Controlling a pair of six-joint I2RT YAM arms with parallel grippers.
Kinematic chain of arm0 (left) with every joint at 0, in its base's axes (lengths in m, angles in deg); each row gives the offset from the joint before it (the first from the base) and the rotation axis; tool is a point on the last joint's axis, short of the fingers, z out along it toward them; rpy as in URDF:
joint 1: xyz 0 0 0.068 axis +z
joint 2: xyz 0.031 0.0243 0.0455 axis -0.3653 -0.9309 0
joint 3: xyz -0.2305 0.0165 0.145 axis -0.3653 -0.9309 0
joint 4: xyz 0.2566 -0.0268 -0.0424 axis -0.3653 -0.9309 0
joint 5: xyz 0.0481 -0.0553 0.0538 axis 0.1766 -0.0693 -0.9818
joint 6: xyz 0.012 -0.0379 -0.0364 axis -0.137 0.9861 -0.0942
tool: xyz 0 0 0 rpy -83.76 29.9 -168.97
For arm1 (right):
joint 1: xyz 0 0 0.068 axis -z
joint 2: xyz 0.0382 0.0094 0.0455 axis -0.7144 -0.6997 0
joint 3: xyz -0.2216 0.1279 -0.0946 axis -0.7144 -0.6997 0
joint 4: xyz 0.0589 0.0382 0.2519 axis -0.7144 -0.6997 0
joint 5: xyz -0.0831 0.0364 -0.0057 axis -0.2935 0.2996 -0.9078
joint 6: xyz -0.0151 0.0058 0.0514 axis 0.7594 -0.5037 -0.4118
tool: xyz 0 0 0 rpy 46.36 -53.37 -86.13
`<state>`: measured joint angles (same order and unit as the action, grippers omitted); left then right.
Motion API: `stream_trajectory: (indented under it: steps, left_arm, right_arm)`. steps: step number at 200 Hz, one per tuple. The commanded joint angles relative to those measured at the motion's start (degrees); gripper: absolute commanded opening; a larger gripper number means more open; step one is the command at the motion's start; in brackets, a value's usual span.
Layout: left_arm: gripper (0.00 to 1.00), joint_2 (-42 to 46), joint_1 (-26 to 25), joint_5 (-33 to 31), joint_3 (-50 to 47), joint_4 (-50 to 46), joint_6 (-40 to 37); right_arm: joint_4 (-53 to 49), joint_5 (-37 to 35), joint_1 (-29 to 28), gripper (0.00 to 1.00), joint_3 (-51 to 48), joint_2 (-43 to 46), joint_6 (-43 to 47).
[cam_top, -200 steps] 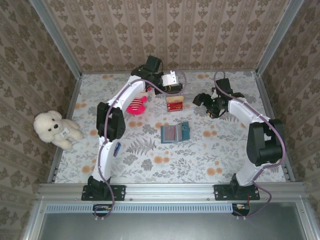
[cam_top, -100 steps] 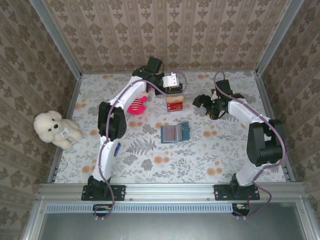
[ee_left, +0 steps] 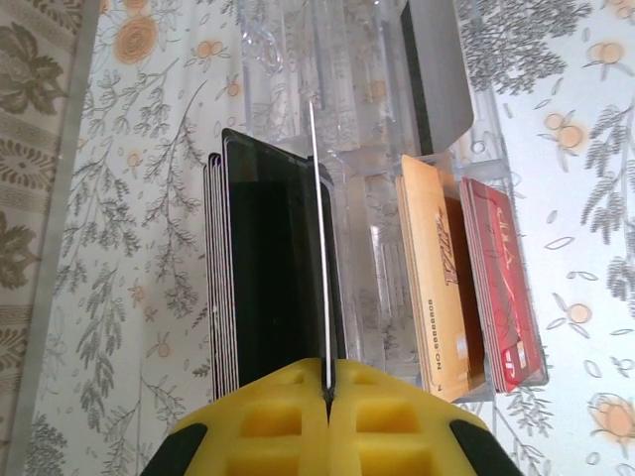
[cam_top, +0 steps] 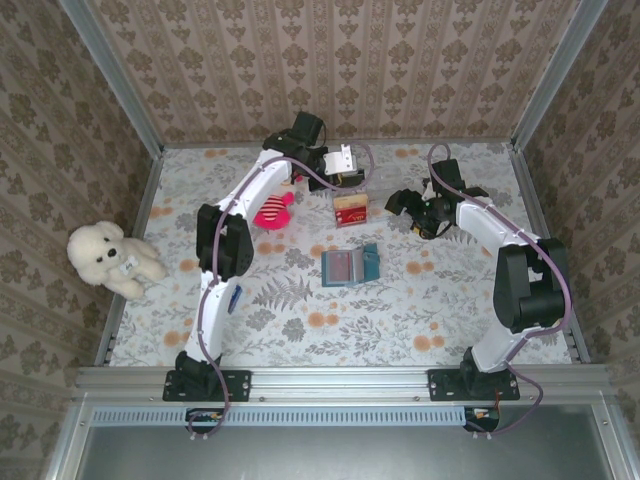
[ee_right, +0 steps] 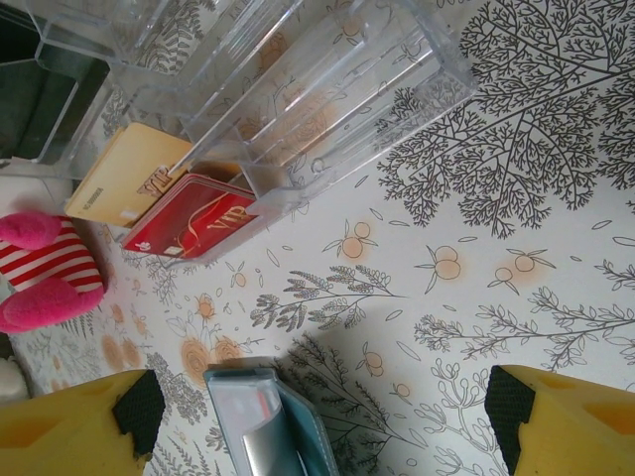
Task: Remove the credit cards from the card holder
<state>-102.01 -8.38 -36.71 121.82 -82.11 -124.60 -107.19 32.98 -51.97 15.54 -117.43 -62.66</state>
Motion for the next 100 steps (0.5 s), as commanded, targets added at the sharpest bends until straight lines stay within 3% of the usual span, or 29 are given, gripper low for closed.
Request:
stream_trajectory:
  steps: [1, 44, 100]
  left_arm:
    - [0.0, -1.1, 0.2, 4.4, 2.4, -6.0, 0.2]
    - [0.0, -1.2, 0.2, 4.4, 2.4, -6.7, 1.6]
    - [0.0, 1.0, 0.3, 2.9, -0.9, -0.3, 3.9]
  right_arm:
    - [-0.8, 1.5, 0.1, 0.87, -0.9, 1.5, -0.9]
    - [-0.7, 1.7, 0.1, 0.87, -1.1, 1.5, -1.1]
    - [-0.5, 2.0, 0.1, 0.86, -0.8, 1.0, -1.2]
